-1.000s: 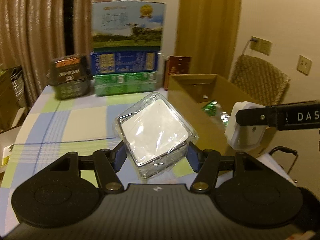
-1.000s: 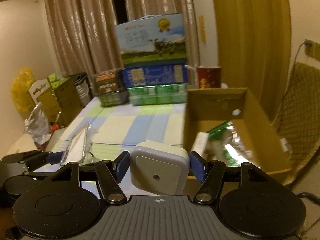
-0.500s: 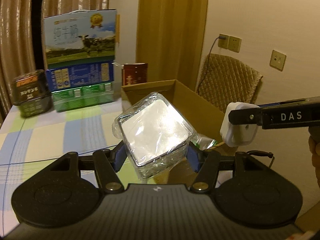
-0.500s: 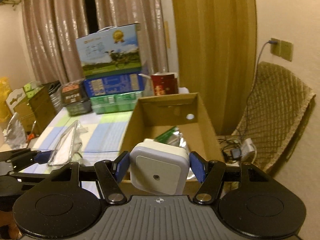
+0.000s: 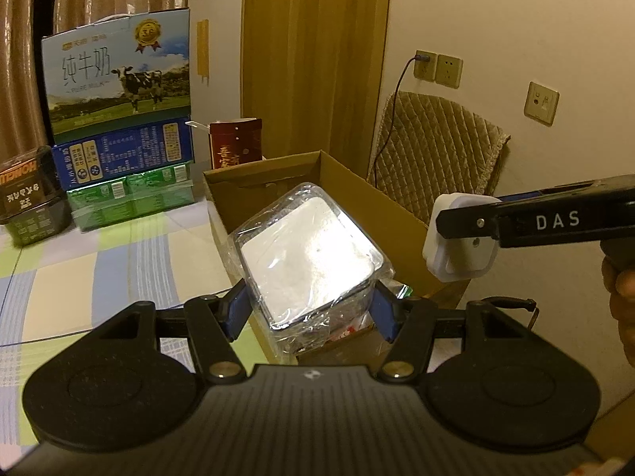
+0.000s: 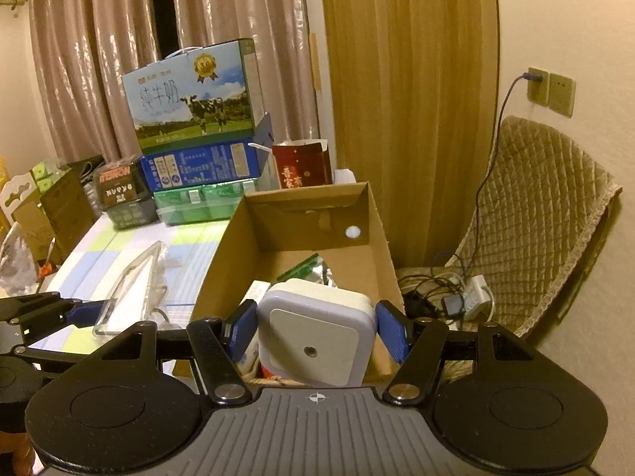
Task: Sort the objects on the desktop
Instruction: 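Lift and carry the clear box and white plug over the cardboard box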
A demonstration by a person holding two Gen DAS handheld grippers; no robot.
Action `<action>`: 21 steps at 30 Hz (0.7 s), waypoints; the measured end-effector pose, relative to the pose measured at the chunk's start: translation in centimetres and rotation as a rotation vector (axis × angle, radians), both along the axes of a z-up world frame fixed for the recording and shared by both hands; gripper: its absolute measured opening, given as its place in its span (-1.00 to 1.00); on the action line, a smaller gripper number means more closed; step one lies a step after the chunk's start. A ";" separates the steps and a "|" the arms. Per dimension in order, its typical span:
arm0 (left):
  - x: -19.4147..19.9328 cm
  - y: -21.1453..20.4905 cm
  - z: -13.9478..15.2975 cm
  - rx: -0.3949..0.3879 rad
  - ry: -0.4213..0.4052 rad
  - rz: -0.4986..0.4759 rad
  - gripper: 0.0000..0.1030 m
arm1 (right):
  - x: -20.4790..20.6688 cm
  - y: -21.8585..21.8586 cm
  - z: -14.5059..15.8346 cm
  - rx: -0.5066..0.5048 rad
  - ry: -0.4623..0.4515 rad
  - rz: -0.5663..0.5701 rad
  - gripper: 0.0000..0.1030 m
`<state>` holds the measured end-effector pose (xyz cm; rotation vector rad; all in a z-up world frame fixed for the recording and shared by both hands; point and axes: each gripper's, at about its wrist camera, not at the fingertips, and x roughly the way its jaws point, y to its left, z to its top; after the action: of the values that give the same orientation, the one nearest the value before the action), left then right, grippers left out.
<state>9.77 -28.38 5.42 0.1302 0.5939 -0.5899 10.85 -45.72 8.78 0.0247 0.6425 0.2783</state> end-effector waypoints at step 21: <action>6.6 -2.3 -0.6 0.027 0.038 -0.031 0.11 | 6.4 0.2 -0.7 -0.033 0.024 0.020 0.21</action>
<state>16.33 -30.72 4.82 0.1544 0.6382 -0.6158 17.29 -45.53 8.07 -0.0099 0.6718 0.2871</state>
